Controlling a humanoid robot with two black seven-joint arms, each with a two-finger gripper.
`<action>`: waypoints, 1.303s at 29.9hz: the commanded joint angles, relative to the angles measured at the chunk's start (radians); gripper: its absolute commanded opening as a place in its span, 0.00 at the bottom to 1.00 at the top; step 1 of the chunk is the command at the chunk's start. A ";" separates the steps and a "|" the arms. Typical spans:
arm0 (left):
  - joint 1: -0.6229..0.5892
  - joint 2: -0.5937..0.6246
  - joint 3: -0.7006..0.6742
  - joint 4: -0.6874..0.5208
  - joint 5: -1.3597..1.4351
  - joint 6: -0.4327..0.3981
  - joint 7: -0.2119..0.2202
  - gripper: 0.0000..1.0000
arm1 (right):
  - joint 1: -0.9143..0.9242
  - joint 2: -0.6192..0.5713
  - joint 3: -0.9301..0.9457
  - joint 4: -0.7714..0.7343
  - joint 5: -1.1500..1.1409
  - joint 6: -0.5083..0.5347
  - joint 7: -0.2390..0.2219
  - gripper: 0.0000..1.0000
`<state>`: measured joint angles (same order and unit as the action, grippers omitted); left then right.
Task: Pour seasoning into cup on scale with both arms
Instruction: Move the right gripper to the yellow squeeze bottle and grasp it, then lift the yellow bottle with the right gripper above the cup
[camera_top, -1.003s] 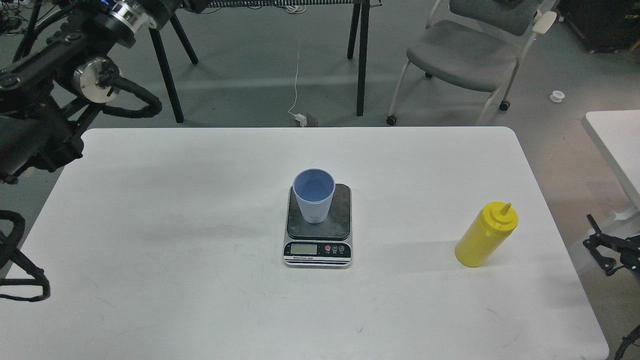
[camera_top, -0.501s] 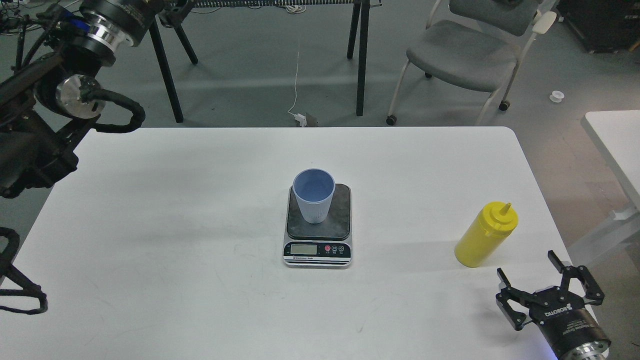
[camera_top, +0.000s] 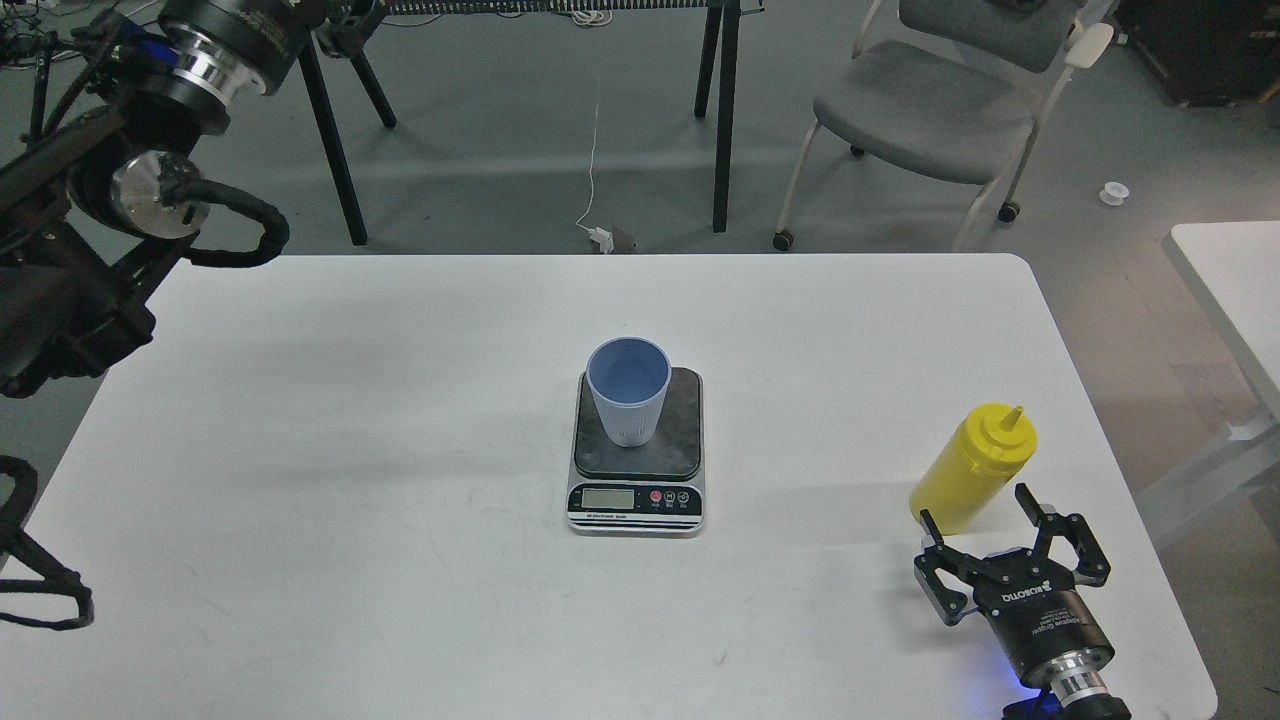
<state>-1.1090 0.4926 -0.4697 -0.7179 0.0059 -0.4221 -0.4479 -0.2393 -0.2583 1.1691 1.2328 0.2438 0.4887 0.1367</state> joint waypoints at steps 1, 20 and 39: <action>0.000 0.001 0.000 0.000 0.000 0.000 0.000 0.99 | 0.032 0.002 0.000 -0.022 0.000 0.000 0.000 0.99; 0.012 0.001 0.000 0.000 0.002 0.005 0.000 0.99 | 0.178 0.044 0.015 -0.142 0.000 0.000 0.050 0.66; 0.090 0.049 -0.052 -0.009 -0.105 -0.009 0.001 0.99 | 0.444 -0.050 0.106 0.077 -0.605 -0.040 0.055 0.39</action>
<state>-1.0546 0.5400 -0.4884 -0.7257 -0.0540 -0.4271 -0.4465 0.1327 -0.3041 1.2773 1.2758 -0.2009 0.4887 0.1921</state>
